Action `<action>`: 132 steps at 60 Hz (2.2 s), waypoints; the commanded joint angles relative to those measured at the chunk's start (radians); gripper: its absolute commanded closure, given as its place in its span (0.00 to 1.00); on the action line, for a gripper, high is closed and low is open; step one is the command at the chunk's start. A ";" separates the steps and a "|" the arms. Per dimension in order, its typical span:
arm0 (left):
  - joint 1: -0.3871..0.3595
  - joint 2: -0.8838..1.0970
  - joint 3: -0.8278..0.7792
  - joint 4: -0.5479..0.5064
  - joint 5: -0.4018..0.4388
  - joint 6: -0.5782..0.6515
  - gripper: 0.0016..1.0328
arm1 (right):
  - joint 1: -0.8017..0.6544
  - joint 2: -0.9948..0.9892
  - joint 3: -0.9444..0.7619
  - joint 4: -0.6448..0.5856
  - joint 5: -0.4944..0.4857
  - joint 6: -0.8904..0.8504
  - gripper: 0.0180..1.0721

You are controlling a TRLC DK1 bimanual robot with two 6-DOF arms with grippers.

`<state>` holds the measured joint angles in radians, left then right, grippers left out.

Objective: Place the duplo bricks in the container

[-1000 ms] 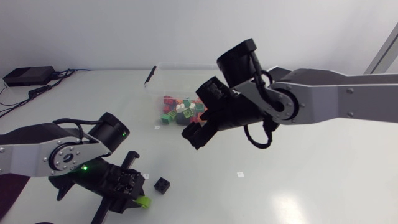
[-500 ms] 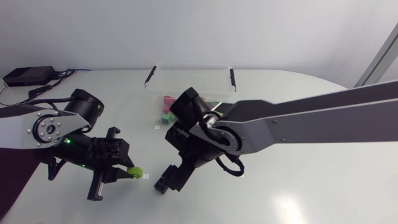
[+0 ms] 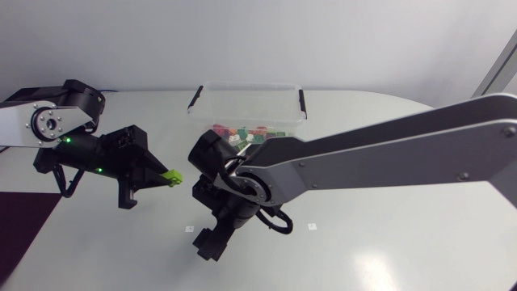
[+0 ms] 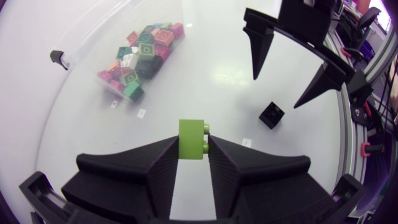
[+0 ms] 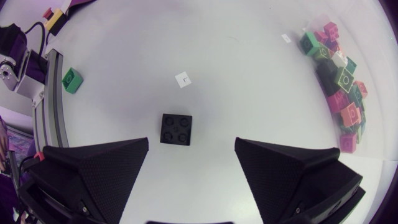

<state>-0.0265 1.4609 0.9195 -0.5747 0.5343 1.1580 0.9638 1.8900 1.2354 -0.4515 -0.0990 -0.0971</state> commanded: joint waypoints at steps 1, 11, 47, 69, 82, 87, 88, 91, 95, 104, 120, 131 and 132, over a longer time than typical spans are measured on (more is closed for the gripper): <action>0.019 0.024 0.039 0.007 0.026 -0.043 0.82 | 0.015 0.043 0.041 -0.032 0.013 0.008 0.05; 0.088 0.069 0.139 0.029 0.098 -0.147 0.82 | 0.036 0.103 0.113 -0.096 0.025 -0.006 0.08; 0.063 0.194 0.417 0.154 0.156 -0.483 0.82 | 0.049 0.256 0.283 -0.233 0.055 -0.015 0.44; -0.013 0.322 0.567 0.243 0.156 -0.641 0.82 | 0.039 0.225 0.266 -0.217 0.035 -0.046 0.73; -0.084 0.440 0.693 0.242 0.150 -0.687 0.82 | 0.001 0.089 0.188 -0.173 0.022 -0.036 0.72; -0.099 0.475 0.728 0.240 0.131 -0.696 0.81 | -0.014 0.041 0.162 -0.164 0.022 -0.032 0.72; -0.102 0.483 0.736 0.240 0.124 -0.696 0.81 | -0.017 0.032 0.159 -0.164 0.022 -0.030 0.72; -0.108 0.503 0.754 0.240 0.110 -0.702 0.81 | -0.028 0.000 0.145 -0.161 0.022 -0.029 0.72; -0.112 0.527 0.772 0.240 0.096 -0.702 0.72 | -0.042 -0.040 0.131 -0.154 0.022 -0.027 0.72; -0.116 0.566 0.812 0.226 0.075 -0.702 0.61 | -0.094 -0.126 0.125 -0.153 0.022 -0.024 0.72; -0.136 0.550 0.803 0.222 -0.027 -0.695 0.06 | -0.224 -0.241 0.159 -0.147 0.022 -0.030 0.72; -0.144 0.424 0.660 0.214 -0.102 -0.590 0.05 | -0.335 -0.246 0.191 -0.108 0.002 -0.033 0.72; -0.142 0.403 0.636 0.214 -0.106 -0.570 0.05 | -0.339 -0.246 0.194 -0.107 0.002 -0.033 0.72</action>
<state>-0.1631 1.9511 1.6287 -0.3523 0.4397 0.5251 0.6544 1.6550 1.4040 -0.5743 -0.0856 -0.1341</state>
